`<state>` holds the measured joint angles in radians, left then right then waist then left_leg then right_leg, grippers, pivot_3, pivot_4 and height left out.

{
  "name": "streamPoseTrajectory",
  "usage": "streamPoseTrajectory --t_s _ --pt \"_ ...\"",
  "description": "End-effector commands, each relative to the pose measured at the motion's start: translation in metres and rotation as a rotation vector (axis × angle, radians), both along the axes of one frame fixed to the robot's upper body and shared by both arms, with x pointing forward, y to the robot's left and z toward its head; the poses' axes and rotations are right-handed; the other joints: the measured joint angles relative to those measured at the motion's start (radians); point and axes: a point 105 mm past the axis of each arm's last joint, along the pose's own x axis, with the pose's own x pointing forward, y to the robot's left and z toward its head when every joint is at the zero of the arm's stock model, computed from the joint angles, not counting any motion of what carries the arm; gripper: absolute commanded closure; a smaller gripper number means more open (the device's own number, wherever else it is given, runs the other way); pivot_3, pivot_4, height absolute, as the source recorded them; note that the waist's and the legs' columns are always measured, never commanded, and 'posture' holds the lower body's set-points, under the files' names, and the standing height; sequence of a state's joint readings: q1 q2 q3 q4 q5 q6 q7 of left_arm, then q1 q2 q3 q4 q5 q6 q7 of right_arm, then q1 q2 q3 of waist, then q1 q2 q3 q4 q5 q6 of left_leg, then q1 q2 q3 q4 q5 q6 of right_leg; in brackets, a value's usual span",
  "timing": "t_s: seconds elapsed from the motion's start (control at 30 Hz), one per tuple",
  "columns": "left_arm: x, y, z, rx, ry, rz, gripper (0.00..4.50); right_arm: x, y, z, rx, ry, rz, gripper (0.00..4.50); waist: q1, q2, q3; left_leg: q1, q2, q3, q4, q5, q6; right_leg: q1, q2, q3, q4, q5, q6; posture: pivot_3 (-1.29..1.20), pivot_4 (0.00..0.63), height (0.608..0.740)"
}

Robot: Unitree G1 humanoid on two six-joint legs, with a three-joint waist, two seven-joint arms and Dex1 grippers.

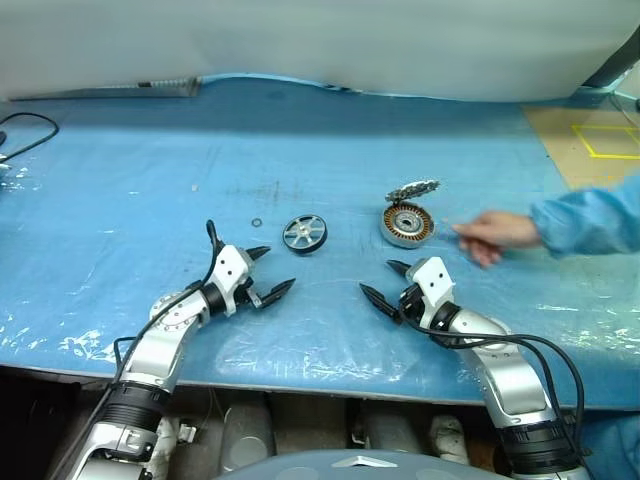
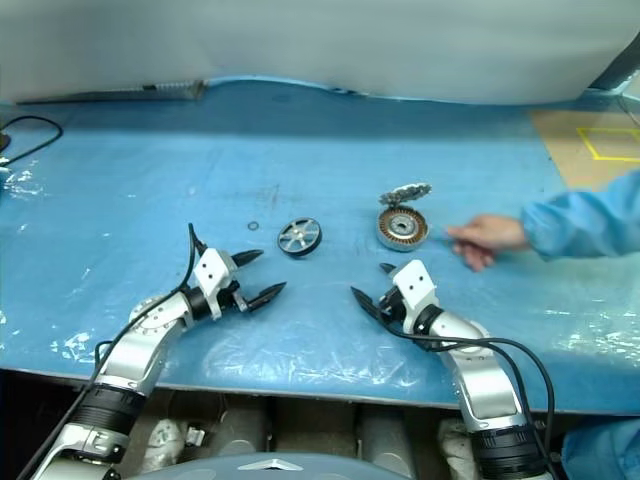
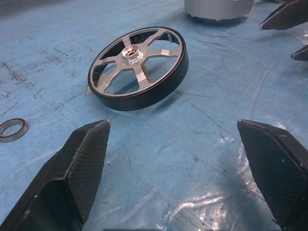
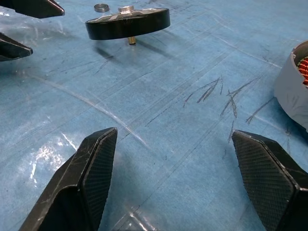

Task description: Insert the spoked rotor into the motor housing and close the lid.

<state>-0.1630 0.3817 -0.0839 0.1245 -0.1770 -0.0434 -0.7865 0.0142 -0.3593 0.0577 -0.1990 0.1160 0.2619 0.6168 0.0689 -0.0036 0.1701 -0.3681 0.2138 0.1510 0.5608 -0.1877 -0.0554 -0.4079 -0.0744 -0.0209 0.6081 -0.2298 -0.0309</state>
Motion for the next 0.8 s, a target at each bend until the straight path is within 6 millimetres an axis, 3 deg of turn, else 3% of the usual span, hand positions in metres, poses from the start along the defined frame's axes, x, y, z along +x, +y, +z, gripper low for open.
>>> streamPoseTrajectory --t_s 0.03,0.1,0.27,0.33,0.47,0.8 --pt "0.001 0.000 0.011 -0.010 -0.038 -0.010 0.00 0.004 0.001 0.014 -0.028 -0.067 0.023 0.50 0.000 0.000 0.000 0.000 0.000 0.000 0.000 0.000 0.000 0.000 0.000 0.000 0.000 0.000 0.000 0.00 0.150 0.740" --pt "0.001 0.000 0.011 -0.010 -0.038 -0.011 0.00 0.006 -0.001 0.021 -0.057 -0.091 0.035 0.50 0.000 0.000 0.000 0.000 0.000 0.000 0.000 0.000 0.000 0.000 0.000 0.000 0.000 0.000 0.000 0.00 0.150 0.740" --pt "0.002 -0.001 0.012 -0.012 -0.040 -0.017 0.00 0.014 -0.003 0.069 -0.136 -0.153 0.197 0.50 -0.001 0.000 0.000 0.000 0.000 0.000 0.001 0.000 0.000 0.001 0.000 0.000 0.000 0.000 0.000 0.00 0.150 0.740" --pt "0.002 -0.002 0.013 -0.013 -0.045 -0.016 0.00 0.024 -0.008 0.080 -0.174 -0.142 0.204 0.50 -0.001 0.000 0.000 0.001 0.000 0.000 0.001 0.000 0.000 0.001 0.000 0.000 0.001 0.000 0.000 0.00 0.150 0.740" --pt "0.003 -0.005 0.013 -0.014 -0.050 -0.024 0.00 0.054 -0.026 0.073 -0.356 -0.051 0.105 0.50 0.000 0.000 0.000 0.001 0.000 0.000 0.001 0.000 0.000 0.001 0.000 0.000 0.001 0.000 0.000 0.00 0.150 0.740" --pt "-0.005 -0.014 0.013 -0.029 -0.059 -0.042 0.00 0.088 -0.040 0.070 -0.448 0.036 0.070 0.50 0.000 0.000 0.000 0.000 0.000 0.000 0.002 0.002 0.002 0.000 0.000 0.000 0.002 0.000 0.000 0.00 0.150 0.740"
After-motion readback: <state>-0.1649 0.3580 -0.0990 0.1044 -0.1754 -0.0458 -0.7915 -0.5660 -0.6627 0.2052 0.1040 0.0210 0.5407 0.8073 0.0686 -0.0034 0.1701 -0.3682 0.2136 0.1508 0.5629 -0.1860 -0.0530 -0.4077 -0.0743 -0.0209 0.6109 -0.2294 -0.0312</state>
